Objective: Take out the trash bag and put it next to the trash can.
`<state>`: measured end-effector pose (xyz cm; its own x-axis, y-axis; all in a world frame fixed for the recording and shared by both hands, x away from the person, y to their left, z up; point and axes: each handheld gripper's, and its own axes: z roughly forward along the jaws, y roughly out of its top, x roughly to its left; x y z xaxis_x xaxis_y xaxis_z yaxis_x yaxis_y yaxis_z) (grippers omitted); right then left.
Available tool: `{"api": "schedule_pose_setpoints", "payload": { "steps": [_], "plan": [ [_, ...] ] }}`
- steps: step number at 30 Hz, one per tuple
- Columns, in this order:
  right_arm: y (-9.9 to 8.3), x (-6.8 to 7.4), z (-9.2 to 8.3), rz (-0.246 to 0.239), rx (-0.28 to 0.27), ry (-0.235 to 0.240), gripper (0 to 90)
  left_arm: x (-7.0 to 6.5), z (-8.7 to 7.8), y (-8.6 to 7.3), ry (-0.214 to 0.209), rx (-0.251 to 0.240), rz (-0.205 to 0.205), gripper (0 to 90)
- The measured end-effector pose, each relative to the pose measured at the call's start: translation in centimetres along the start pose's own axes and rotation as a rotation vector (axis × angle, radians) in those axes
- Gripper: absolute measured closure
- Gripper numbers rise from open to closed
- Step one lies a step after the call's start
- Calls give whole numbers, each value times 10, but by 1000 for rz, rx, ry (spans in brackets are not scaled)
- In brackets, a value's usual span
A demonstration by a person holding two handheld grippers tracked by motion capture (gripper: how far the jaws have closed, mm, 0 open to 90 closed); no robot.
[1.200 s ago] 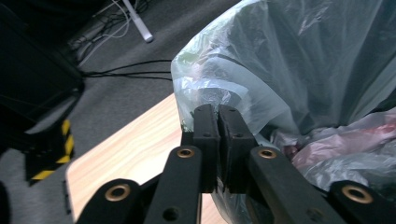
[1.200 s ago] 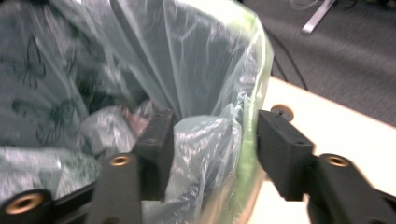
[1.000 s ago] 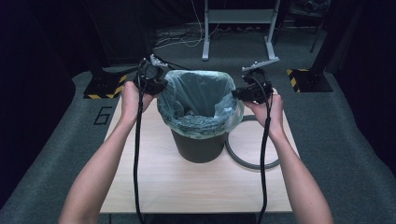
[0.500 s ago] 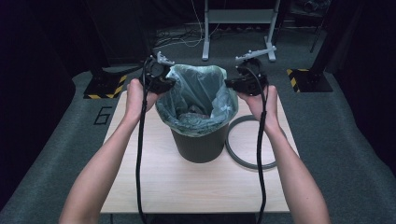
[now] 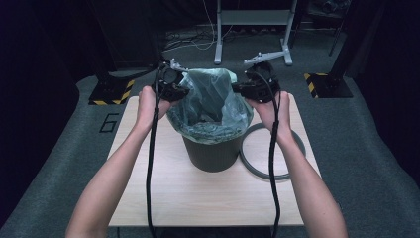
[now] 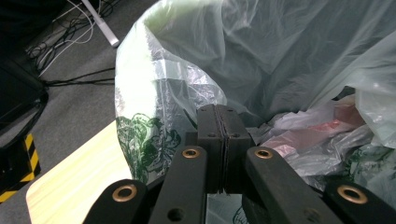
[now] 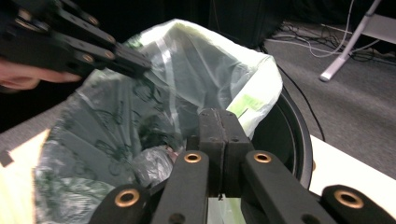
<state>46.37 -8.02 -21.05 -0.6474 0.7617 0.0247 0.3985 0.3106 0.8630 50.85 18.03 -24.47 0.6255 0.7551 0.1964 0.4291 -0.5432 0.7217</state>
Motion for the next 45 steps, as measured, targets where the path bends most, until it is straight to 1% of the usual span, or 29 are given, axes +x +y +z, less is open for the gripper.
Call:
{"api": "schedule_pose_setpoints", "payload": {
  "steps": [2,3,6,8,9,10,11,13,14,15,16,18,21,22,24,25,26,27,30,31,33,35,37,40,41,42,43,44,45],
  "plan": [
    [4,0,-5,3,-19,0,899,-1,1,1,-5,0,-1,889],
    [10,0,-7,15,-37,11,899,-2,1,1,-8,0,3,889],
    [16,0,-6,12,-54,7,898,-4,2,2,-13,1,5,889],
    [21,-2,0,21,-69,-6,898,-5,2,2,-16,5,6,888],
    [26,-9,12,41,-74,-17,898,-5,3,2,-19,7,8,887],
    [26,-9,12,41,-74,-17,898,-5,3,2,-20,7,8,887],
    [27,-11,18,45,-70,-29,898,-5,3,2,-23,8,8,887],
    [27,-20,33,64,-58,-43,898,-5,4,1,-24,13,12,887],
    [26,-28,48,82,-28,-65,898,-5,4,1,-25,14,8,886],
    [23,-31,55,89,-7,-75,898,-5,5,1,-25,18,11,885],
    [23,-31,55,89,-7,-75,898,-5,5,0,-25,20,10,885],
    [16,-37,68,78,49,-114,897,-4,6,-1,-28,23,11,882],
    [3,-45,77,78,108,-135,886,-2,6,-2,-31,34,12,881],
    [-1,-46,77,71,120,-135,855,-2,6,-2,-31,35,13,880],
    [-6,-48,72,72,134,-124,734,-2,6,-2,-30,40,9,880],
    [-8,-48,68,70,129,-120,691,-2,6,-2,-31,38,9,879],
    [-10,-48,63,72,127,-115,618,-2,7,-3,-33,39,9,879],
    [-11,-47,58,81,125,-111,574,-2,7,-3,-35,39,9,878],
    [-15,-42,40,64,118,-118,504,-3,8,-3,-36,43,13,876],
    [-17,-40,34,63,113,-114,496,-3,8,-3,-37,44,13,876],
    [-21,-33,22,39,115,-104,462,-4,7,-3,-35,45,12,875],
    [-22,-30,19,35,120,-101,451,-4,7,-3,-34,46,12,876],
    [-26,-25,14,43,134,-72,435,-4,7,-3,-32,45,8,876],
    [-32,-21,11,46,160,-44,430,-2,6,-4,-30,46,6,876],
    [-36,-17,12,43,189,-11,445,-2,6,-4,-29,45,5,876],
    [-38,-15,13,44,200,-2,472,-1,6,-4,-29,45,3,876],
    [-38,-15,13,44,200,-2,472,-1,6,-4,-28,45,2,876],
    [-39,-14,13,36,207,13,526,0,6,-4,-29,45,0,876],
    [-40,-14,14,35,212,40,549,0,6,-5,-31,46,-3,876]
  ]
}}
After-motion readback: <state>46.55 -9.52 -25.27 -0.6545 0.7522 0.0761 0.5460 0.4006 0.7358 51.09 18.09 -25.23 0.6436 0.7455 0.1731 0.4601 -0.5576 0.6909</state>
